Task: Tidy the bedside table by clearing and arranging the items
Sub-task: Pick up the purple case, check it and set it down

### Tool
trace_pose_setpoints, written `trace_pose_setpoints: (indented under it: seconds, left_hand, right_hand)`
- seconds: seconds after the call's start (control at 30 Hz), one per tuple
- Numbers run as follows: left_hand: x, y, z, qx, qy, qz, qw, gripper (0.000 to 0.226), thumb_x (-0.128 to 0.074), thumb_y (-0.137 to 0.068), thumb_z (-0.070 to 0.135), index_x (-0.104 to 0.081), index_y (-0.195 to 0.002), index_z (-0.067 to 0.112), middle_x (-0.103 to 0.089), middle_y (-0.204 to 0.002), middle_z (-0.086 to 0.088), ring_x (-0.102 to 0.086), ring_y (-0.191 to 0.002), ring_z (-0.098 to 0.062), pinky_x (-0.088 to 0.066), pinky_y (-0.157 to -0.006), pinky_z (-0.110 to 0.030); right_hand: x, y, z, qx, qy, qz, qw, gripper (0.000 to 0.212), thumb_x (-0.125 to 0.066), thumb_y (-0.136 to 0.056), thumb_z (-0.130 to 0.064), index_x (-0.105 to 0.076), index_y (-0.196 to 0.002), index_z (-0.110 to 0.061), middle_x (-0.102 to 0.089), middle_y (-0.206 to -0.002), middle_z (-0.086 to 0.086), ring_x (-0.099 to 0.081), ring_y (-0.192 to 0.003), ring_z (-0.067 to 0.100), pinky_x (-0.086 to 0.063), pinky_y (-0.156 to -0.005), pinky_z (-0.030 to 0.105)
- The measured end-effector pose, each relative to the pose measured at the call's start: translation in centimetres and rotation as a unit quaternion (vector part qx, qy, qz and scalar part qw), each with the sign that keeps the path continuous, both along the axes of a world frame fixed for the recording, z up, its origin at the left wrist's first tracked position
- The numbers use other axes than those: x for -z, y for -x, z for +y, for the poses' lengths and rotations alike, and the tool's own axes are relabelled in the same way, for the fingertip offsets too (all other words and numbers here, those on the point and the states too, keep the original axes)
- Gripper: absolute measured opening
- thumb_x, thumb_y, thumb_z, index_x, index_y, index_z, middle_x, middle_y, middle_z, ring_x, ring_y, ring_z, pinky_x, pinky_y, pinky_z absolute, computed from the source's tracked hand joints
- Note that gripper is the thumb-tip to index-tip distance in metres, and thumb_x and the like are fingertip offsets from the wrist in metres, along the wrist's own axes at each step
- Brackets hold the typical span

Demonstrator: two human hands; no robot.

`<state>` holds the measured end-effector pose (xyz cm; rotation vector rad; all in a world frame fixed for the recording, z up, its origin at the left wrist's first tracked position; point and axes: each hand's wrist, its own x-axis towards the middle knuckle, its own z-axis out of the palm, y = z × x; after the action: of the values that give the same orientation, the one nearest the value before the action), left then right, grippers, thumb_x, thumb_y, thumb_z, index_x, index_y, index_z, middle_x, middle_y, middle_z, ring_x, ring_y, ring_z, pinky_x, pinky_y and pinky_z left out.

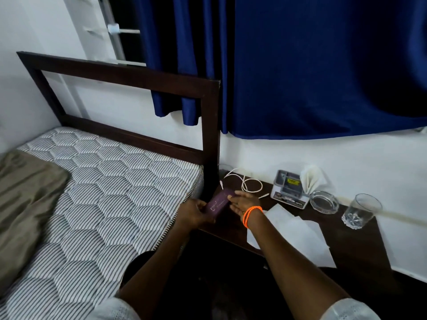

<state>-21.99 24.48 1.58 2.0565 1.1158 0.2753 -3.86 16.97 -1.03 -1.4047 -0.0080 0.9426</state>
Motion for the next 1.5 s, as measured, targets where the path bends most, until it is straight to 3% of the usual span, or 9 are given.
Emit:
trace_pose_setpoints:
  seconds: [0.13, 0.33, 0.47, 0.67, 0.8, 0.97, 1.1, 1.2, 1.5]
  left_hand:
    - [1.8, -0.6, 0.5, 0.012, -0.008, 0.055, 0.998, 0.051, -0.095, -0.057, 0.039, -0.080, -0.101, 0.020, -0.078, -0.092, 0.005, -0.071, -0.083, -0.009, -0.049, -0.072, -0.021]
    - [3.3, -1.6, 0.8, 0.001, -0.016, 0.083, 0.996, 0.046, -0.095, -0.054, 0.038, -0.078, -0.091, 0.017, -0.078, -0.087, -0.001, -0.073, -0.083, -0.017, -0.058, -0.075, -0.030]
    - [3.9, -2.2, 0.8, -0.005, -0.013, 0.082, 0.996, 0.050, -0.095, -0.052, 0.036, -0.078, -0.095, 0.018, -0.079, -0.090, -0.004, -0.075, -0.086, -0.020, -0.061, -0.080, -0.035]
    - [4.7, -2.6, 0.5, -0.022, -0.002, 0.086, 0.996, 0.055, -0.095, -0.053, 0.038, -0.077, -0.101, 0.017, -0.079, -0.094, -0.004, -0.075, -0.090, -0.021, -0.060, -0.082, -0.035]
    - [4.7, -2.6, 0.4, -0.031, 0.003, 0.079, 0.996, 0.064, -0.095, -0.052, 0.040, -0.075, -0.110, 0.020, -0.078, -0.101, -0.003, -0.074, -0.095, -0.021, -0.060, -0.086, -0.036]
    - [4.7, -2.7, 0.2, -0.035, 0.002, 0.063, 0.997, 0.075, -0.091, -0.049, 0.056, -0.073, -0.114, 0.023, -0.078, -0.104, -0.002, -0.073, -0.101, -0.021, -0.059, -0.087, -0.036]
    - [4.0, -3.6, 0.3, -0.060, -0.016, 0.026, 0.998, 0.083, -0.080, -0.050, 0.070, -0.072, -0.118, 0.025, -0.078, -0.106, 0.000, -0.073, -0.103, -0.019, -0.058, -0.088, -0.034]
    - [3.9, -4.7, 0.7, -0.067, -0.047, -0.004, 0.997, 0.082, -0.067, -0.050, 0.080, -0.074, -0.111, 0.026, -0.078, -0.101, 0.005, -0.073, -0.098, -0.016, -0.060, -0.084, -0.036]
    - [3.9, -7.1, 1.7, -0.063, -0.100, -0.016, 0.993, 0.054, -0.073, -0.066, 0.069, -0.075, -0.100, 0.028, -0.076, -0.094, 0.010, -0.072, -0.090, -0.014, -0.060, -0.078, -0.035]
  right_hand:
    - [2.7, -0.1, 0.8, 0.002, 0.012, 0.009, 1.000, 0.026, -0.072, -0.082, 0.009, -0.061, -0.095, -0.011, -0.066, -0.079, 0.008, -0.062, -0.069, 0.016, -0.054, -0.063, 0.027]
    - [4.8, -0.7, 1.6, 0.020, 0.023, 0.005, 1.000, 0.026, -0.078, -0.075, 0.011, -0.062, -0.086, -0.007, -0.067, -0.088, 0.017, -0.065, -0.074, 0.023, -0.056, -0.067, 0.033]
    - [5.5, -1.2, 1.9, 0.017, 0.027, 0.007, 0.999, 0.026, -0.077, -0.076, 0.011, -0.061, -0.085, -0.007, -0.066, -0.081, 0.016, -0.065, -0.072, 0.022, -0.057, -0.069, 0.034]
    - [6.4, -1.8, 2.0, 0.016, 0.037, 0.004, 0.999, 0.026, -0.080, -0.075, 0.008, -0.062, -0.090, -0.003, -0.067, -0.082, 0.018, -0.066, -0.076, 0.027, -0.059, -0.083, 0.043]
    - [6.4, -2.1, 2.1, 0.005, 0.061, -0.018, 0.998, 0.025, -0.083, -0.074, 0.004, -0.063, -0.085, -0.005, -0.068, -0.081, 0.018, -0.067, -0.078, 0.030, -0.058, -0.087, 0.046]
    - [6.1, -3.1, 1.6, 0.004, 0.100, -0.098, 0.990, 0.022, -0.081, -0.076, 0.000, -0.063, -0.076, -0.013, -0.067, -0.070, 0.015, -0.065, -0.063, 0.027, -0.060, -0.083, 0.050]
    - [7.6, -5.8, 1.9, 0.000, 0.179, -0.310, 0.934, 0.012, -0.073, -0.067, -0.016, -0.071, -0.063, -0.028, -0.074, -0.073, 0.009, -0.073, -0.074, 0.032, -0.060, -0.081, 0.049]
    - [4.4, -6.5, 1.2, -0.056, 0.240, -0.452, 0.857, 0.019, -0.064, -0.076, -0.001, -0.078, -0.076, -0.015, -0.076, -0.089, 0.014, -0.070, -0.089, 0.033, -0.054, -0.081, 0.033]
    - [4.6, -7.7, 2.0, -0.109, 0.340, -0.561, 0.746, 0.027, -0.045, -0.095, -0.004, -0.067, -0.110, -0.008, -0.066, -0.117, 0.017, -0.066, -0.108, 0.036, -0.053, -0.089, 0.041]
